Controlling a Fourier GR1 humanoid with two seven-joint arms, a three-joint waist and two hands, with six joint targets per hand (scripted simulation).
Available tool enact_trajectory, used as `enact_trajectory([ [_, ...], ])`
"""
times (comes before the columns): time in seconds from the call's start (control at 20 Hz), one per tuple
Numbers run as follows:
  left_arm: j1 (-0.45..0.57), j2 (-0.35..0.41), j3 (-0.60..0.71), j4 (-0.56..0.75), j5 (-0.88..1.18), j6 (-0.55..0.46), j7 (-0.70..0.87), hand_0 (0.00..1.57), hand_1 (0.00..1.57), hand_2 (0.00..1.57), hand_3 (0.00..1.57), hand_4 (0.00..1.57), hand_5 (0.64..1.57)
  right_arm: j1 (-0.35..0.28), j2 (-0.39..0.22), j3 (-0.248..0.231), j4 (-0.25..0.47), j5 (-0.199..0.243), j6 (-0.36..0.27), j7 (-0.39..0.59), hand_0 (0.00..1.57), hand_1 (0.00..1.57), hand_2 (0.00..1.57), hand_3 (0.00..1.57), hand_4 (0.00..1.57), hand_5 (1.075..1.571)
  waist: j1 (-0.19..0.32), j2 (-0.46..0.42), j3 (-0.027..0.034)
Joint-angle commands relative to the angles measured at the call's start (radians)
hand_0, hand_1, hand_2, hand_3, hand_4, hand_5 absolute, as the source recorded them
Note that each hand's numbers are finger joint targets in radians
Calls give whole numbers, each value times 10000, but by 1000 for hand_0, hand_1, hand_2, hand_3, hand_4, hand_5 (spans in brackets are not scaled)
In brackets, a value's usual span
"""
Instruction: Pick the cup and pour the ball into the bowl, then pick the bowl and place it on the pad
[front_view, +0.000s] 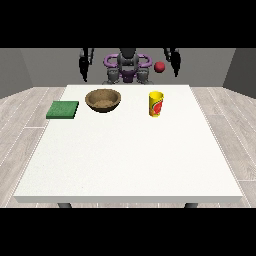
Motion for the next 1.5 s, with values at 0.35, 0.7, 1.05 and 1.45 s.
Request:
enact_trajectory([
  [0.35,-1024,-405,125,-1779,1539,-262,1526,0,0,0,0,0,1535,-1393,853,836,-2116,-410,-567,1585,0,0,0,0,981,1570,171,-4312,-324],
  [0.7,25,-747,100,-2782,3143,-137,4158,0,0,0,0,0,1539,-847,896,4097,-2261,7,-4626,3969,0,0,0,0,625,1568,629,-4995,-279],
  [1.05,-1797,-432,441,-2801,2601,-274,2706,0,0,0,0,0,1517,-4124,904,3902,-2142,1160,-4411,4496,0,0,0,0,198,1570,-75,-1696,-276],
  [1.45,-4200,654,1741,-1280,1769,-351,617,0,0,0,0,0,1483,-5138,146,2434,-2518,160,-3126,2998,0,0,0,0,0,1568,-1132,1725,-268],
])
